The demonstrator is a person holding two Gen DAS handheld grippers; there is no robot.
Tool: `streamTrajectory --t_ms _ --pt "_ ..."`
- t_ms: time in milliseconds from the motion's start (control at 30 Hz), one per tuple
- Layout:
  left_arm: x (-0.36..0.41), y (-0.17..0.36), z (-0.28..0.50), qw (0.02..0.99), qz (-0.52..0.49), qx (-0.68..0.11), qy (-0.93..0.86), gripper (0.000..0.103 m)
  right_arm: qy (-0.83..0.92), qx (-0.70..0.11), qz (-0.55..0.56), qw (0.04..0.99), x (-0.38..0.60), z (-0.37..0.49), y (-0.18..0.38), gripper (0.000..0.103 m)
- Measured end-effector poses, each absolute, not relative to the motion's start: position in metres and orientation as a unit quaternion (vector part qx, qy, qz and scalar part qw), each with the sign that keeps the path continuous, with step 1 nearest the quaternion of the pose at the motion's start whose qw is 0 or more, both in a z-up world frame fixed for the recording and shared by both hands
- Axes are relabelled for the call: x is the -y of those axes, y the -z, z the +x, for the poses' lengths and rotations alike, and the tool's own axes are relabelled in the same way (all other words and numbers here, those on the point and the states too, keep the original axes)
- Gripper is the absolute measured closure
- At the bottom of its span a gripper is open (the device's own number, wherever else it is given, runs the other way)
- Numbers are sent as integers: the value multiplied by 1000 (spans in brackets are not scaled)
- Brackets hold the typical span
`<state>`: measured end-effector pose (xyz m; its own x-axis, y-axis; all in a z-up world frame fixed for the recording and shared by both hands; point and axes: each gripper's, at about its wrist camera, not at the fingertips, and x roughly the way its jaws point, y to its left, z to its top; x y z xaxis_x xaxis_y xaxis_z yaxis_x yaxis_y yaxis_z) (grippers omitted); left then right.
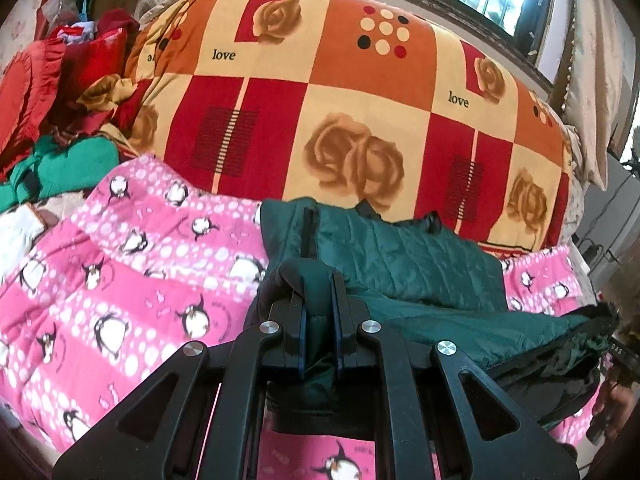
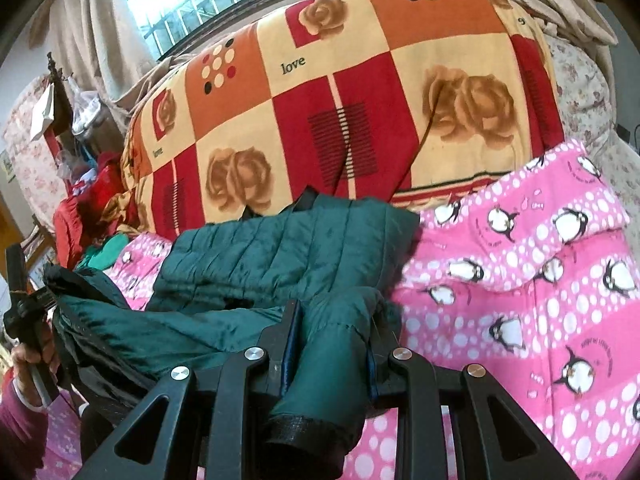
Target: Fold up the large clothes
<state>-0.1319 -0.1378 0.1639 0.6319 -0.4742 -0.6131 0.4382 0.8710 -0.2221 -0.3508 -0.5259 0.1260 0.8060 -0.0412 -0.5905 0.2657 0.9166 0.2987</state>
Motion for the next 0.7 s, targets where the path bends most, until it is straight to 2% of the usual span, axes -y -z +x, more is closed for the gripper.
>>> streamTrajectory --t_ms 267,700 --pt "165 -165 -89 911 -27 -343 226 94 115 -303 186 928 555 -297 -123 78" --pt "195 -136 -22 915 -16 -363 178 94 144 -326 179 917 584 -229 -112 78"
